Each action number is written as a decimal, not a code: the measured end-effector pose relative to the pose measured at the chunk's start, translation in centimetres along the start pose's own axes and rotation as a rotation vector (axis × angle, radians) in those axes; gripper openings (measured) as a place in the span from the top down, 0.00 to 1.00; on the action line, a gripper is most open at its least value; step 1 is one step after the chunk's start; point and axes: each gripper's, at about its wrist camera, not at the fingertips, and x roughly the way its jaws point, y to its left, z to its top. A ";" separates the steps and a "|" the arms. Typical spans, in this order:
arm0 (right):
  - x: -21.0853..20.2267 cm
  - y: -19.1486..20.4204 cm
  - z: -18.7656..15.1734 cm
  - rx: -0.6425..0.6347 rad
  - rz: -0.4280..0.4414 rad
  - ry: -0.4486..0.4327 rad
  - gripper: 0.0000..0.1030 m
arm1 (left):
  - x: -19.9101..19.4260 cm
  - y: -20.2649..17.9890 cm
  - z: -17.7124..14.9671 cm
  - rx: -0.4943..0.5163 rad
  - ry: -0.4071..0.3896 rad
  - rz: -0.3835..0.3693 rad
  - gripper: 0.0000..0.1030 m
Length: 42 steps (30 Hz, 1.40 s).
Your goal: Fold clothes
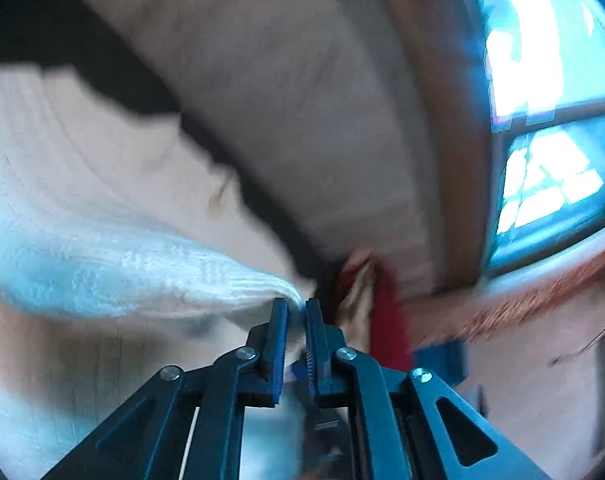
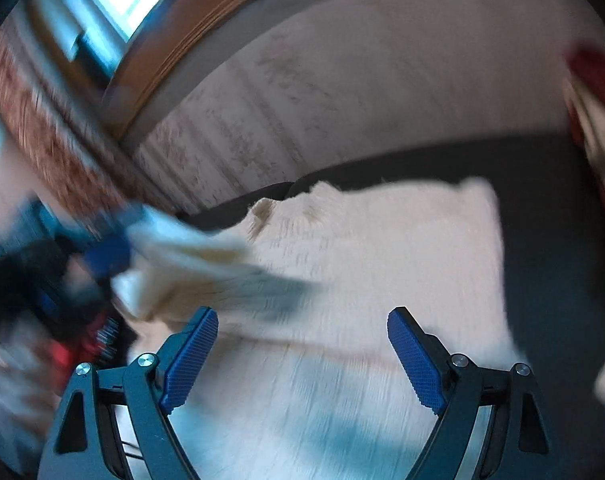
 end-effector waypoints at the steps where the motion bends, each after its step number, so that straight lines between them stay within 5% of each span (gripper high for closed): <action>1: -0.4 -0.5 -0.4 0.053 0.046 0.004 0.14 | 0.7 0.7 -1.0 -0.007 0.035 0.008 0.85; 10: 1.5 0.5 -5.5 0.312 0.344 0.120 0.14 | -5.9 3.8 -5.2 0.170 -0.028 0.097 0.78; 16: 4.5 3.1 -6.2 0.322 0.269 0.120 0.14 | -9.5 8.2 -4.6 0.197 -0.154 0.269 0.77; 22: 6.5 4.2 -5.8 0.373 0.153 0.094 0.26 | -12.1 13.0 -5.1 0.109 -0.219 0.241 0.78; 30: 6.4 2.4 -5.7 0.577 0.006 -0.057 0.46 | -12.4 13.7 -5.8 0.209 -0.240 0.234 0.82; 33: 7.1 2.8 -5.4 0.545 -0.015 -0.035 0.71 | -12.8 14.4 -5.8 0.208 -0.240 0.205 0.82; 34: 7.5 2.9 -5.4 0.527 -0.025 -0.014 0.94 | -13.0 14.6 -5.8 0.209 -0.238 0.200 0.82; 38: 7.1 3.8 -4.9 0.420 -0.052 0.016 0.93 | -13.1 14.7 -5.4 0.189 -0.230 0.186 0.82; 42: 5.0 7.7 -1.4 0.128 -0.102 -0.007 0.93 | -12.9 14.4 -4.8 0.144 -0.218 0.170 0.78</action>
